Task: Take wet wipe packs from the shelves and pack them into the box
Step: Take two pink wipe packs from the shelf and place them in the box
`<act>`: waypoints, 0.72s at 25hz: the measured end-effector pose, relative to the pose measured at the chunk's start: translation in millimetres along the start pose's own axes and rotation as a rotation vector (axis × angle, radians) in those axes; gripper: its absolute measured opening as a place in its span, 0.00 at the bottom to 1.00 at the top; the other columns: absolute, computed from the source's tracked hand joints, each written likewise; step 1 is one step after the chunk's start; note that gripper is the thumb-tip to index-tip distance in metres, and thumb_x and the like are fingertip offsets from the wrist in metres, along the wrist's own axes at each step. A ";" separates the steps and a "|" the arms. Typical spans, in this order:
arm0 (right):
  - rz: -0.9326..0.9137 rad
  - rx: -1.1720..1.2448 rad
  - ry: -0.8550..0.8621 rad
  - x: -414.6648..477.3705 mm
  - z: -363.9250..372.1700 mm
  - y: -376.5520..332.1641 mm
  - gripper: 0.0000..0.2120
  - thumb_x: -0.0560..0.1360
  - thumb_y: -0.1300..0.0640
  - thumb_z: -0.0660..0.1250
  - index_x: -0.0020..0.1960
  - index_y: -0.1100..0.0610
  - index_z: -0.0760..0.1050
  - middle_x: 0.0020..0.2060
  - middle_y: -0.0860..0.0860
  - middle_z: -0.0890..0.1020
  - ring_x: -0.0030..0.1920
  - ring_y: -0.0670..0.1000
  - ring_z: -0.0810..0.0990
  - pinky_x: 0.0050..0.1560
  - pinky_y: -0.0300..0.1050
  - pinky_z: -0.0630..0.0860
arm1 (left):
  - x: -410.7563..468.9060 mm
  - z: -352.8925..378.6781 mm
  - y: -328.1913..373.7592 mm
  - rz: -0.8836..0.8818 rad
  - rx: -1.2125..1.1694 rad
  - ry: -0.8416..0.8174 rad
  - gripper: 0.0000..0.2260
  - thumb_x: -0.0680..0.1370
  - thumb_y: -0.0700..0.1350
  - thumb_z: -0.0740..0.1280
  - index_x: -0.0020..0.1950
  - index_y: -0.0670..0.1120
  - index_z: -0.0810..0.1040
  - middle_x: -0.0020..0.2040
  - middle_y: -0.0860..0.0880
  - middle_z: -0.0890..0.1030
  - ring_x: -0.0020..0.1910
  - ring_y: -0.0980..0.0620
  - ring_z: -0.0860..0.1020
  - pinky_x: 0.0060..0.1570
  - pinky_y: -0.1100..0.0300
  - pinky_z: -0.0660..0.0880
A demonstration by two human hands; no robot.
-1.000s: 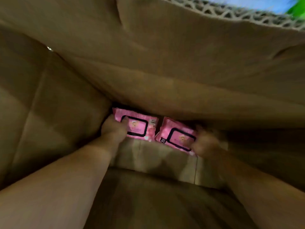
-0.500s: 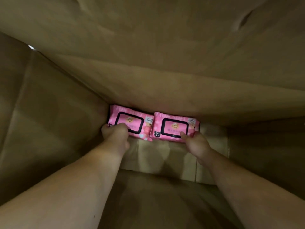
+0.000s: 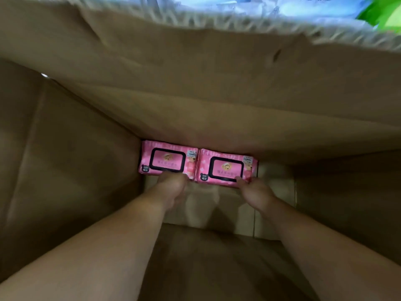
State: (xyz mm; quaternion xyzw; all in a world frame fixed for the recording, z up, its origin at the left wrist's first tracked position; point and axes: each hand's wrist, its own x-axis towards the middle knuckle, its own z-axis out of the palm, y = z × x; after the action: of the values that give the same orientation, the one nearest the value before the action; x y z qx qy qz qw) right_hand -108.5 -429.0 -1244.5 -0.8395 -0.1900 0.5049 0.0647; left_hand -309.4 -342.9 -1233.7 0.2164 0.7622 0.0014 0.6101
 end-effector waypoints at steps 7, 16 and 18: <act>-0.085 0.218 -0.039 -147.5 -59.5 -41.9 0.21 0.81 0.48 0.65 0.71 0.54 0.73 0.65 0.53 0.78 0.61 0.54 0.76 0.58 0.41 0.68 | -160.9 -47.9 34.0 0.279 0.541 0.038 0.24 0.82 0.61 0.58 0.73 0.49 0.73 0.68 0.45 0.77 0.63 0.43 0.76 0.65 0.54 0.70; -0.233 0.363 0.023 -409.2 -192.3 -112.3 0.17 0.82 0.48 0.62 0.66 0.55 0.77 0.60 0.50 0.81 0.60 0.50 0.79 0.66 0.47 0.72 | -460.7 -107.9 88.1 0.569 0.328 -0.050 0.14 0.83 0.53 0.61 0.64 0.49 0.79 0.57 0.52 0.80 0.54 0.54 0.76 0.55 0.60 0.68; -0.299 0.422 0.040 -476.9 -235.3 -144.5 0.19 0.82 0.48 0.62 0.69 0.55 0.75 0.60 0.49 0.80 0.61 0.51 0.79 0.63 0.45 0.72 | -535.7 -133.5 122.9 0.664 0.325 -0.061 0.16 0.84 0.55 0.60 0.67 0.49 0.78 0.61 0.52 0.79 0.58 0.53 0.76 0.59 0.59 0.68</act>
State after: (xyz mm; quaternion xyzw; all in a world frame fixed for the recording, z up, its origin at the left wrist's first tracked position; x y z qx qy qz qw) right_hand -139.3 -459.9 -695.2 -0.7798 -0.2012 0.5015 0.3161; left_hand -306.5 -374.2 -669.0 0.5460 0.6221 0.0719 0.5565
